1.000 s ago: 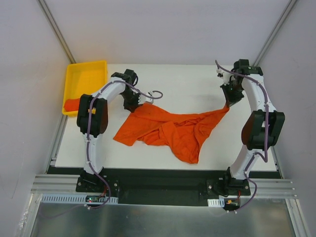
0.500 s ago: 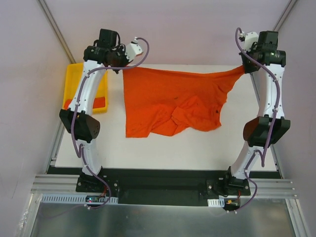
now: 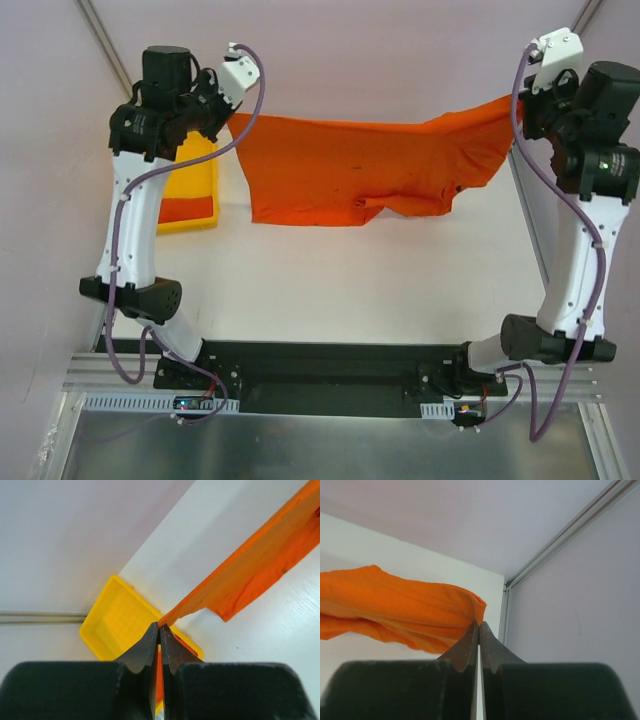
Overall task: Roll the t-shirts
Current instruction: Flatten out the T-shirt at the center of the board.
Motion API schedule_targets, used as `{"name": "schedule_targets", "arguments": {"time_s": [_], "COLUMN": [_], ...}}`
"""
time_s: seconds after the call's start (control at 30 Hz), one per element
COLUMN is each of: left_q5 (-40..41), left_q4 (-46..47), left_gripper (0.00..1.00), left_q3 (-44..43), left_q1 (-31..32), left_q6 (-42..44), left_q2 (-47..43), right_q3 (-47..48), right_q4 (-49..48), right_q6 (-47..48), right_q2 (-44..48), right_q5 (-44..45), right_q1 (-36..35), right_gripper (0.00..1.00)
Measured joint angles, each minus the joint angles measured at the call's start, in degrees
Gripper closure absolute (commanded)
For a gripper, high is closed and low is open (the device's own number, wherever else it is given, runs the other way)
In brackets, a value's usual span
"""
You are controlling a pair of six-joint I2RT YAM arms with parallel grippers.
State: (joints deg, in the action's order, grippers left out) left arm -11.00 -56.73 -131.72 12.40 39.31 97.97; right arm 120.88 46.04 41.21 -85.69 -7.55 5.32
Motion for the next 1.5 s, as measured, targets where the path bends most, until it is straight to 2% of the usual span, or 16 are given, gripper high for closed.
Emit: {"name": "schedule_targets", "arguments": {"time_s": [0.53,0.73,0.87,0.97,1.03,1.07,1.27,1.37,1.5], "left_q5": [-8.11,-11.63,-13.16,-14.6,-15.93,-16.15,-19.52,-20.31,-19.39], "left_q4": [-0.28,-0.57,-0.63,-0.46,0.7,0.76,6.49,9.25,11.56], "left_gripper": [1.0,1.0,1.0,1.0,1.0,1.0,1.0,1.0,1.0], "left_q3": [-0.07,-6.84,-6.4,-2.51,4.17,6.86,35.98,44.35,42.38], "left_q1": [-0.24,-1.64,-1.64,-1.64,-1.64,-1.64,-1.64,-1.55,-1.44], "left_q6": [-3.91,-5.42,-5.53,-5.35,-4.63,-4.31,-0.57,1.27,2.32], "left_q2": [-30.29,-32.61,-32.59,-32.59,-32.76,-32.74,-28.85,-19.43,-0.81], "right_q3": [1.57,13.7,13.97,8.22,2.8,-2.73,-35.63,-46.36,-48.89], "right_q4": [1.79,1.09,-1.81,-3.13,-4.02,-5.44,-11.91,-14.16,-17.9], "right_q6": [-3.21,-5.38,-5.64,-5.64,-5.6,-5.57,-4.22,-3.54,-2.51], "right_q2": [28.76,31.74,31.74,31.71,31.71,31.78,30.29,22.49,5.84], "right_q5": [-5.75,-4.66,-4.57,-4.83,-5.44,-5.79,-9.03,-10.1,-9.73], "right_q1": [-1.16,-1.16,-1.16,-1.16,-1.16,-1.16,-1.16,-1.27,-1.44], "right_gripper": [0.99,0.99,0.99,0.99,0.99,0.99,0.99,0.99,0.99]}}
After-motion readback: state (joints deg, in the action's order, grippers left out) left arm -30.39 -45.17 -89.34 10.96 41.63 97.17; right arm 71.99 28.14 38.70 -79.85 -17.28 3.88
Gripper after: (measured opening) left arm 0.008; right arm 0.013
